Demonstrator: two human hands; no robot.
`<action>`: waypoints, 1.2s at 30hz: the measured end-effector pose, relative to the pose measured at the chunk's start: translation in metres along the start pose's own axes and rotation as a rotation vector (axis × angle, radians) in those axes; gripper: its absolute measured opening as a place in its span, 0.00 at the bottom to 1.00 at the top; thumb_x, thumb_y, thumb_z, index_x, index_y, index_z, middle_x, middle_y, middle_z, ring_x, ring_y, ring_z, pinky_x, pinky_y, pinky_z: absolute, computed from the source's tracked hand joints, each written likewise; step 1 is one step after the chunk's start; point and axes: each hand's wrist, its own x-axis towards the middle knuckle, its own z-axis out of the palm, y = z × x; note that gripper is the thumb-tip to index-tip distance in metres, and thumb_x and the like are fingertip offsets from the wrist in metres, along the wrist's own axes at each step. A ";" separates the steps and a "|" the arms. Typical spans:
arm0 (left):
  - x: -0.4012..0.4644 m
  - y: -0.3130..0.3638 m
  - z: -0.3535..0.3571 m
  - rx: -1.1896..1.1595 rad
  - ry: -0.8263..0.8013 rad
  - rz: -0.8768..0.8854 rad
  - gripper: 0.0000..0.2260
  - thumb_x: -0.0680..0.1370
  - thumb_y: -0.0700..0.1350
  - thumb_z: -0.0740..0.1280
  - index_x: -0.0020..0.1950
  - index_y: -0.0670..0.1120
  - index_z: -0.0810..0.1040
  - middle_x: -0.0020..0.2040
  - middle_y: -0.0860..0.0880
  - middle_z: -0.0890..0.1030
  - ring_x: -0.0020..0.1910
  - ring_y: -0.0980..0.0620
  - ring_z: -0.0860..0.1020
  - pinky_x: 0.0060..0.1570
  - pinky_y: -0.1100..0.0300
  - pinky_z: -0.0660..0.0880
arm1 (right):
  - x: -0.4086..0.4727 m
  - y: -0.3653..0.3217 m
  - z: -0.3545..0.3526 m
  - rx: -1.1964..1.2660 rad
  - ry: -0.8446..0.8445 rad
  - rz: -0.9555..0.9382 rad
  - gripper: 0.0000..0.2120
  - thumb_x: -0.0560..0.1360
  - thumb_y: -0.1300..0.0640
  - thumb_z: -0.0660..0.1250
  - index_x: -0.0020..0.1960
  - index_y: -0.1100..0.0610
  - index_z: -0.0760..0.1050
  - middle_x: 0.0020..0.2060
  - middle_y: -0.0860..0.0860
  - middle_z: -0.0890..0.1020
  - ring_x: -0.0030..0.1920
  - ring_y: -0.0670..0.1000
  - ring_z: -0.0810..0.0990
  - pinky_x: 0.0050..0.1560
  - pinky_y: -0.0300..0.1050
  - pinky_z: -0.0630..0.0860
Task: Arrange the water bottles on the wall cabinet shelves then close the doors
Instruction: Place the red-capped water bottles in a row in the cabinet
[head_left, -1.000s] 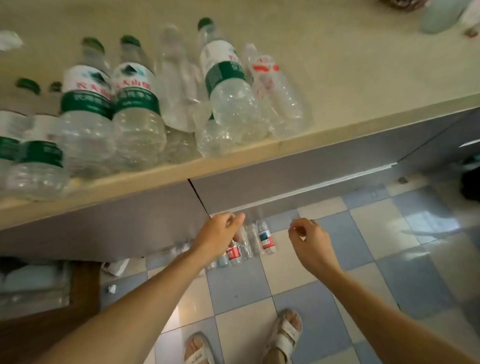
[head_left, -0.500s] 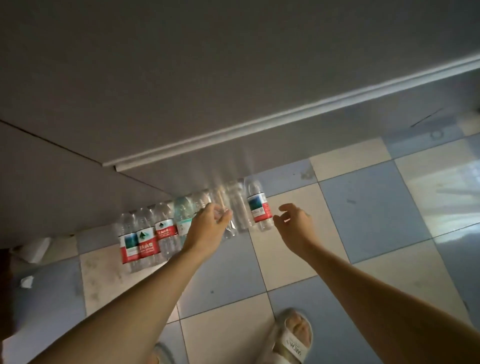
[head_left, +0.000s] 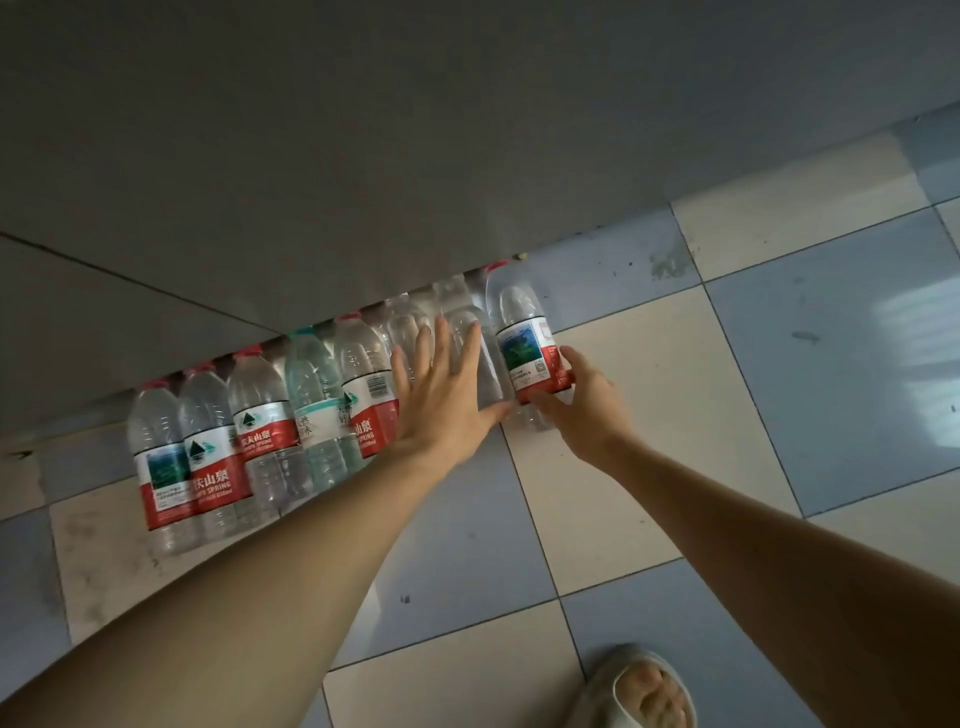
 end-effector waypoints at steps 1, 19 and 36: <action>-0.002 -0.001 0.004 0.006 0.022 0.019 0.45 0.76 0.71 0.60 0.83 0.52 0.40 0.83 0.43 0.40 0.81 0.43 0.39 0.75 0.41 0.35 | 0.002 0.002 0.000 0.019 -0.015 0.002 0.26 0.76 0.51 0.72 0.72 0.52 0.70 0.59 0.54 0.81 0.56 0.54 0.79 0.56 0.48 0.78; 0.008 0.053 0.009 -0.671 -0.133 -0.128 0.37 0.76 0.57 0.72 0.79 0.48 0.59 0.75 0.46 0.67 0.72 0.46 0.69 0.69 0.46 0.71 | 0.007 0.024 -0.047 0.164 0.014 0.223 0.40 0.77 0.48 0.71 0.81 0.54 0.53 0.70 0.60 0.72 0.65 0.62 0.77 0.61 0.63 0.78; -0.007 0.060 -0.049 -0.847 0.010 -0.095 0.28 0.66 0.42 0.80 0.62 0.49 0.72 0.59 0.47 0.78 0.56 0.46 0.78 0.53 0.52 0.77 | -0.024 -0.005 -0.079 0.325 0.204 0.102 0.31 0.69 0.58 0.79 0.67 0.50 0.69 0.54 0.47 0.76 0.55 0.53 0.79 0.56 0.53 0.81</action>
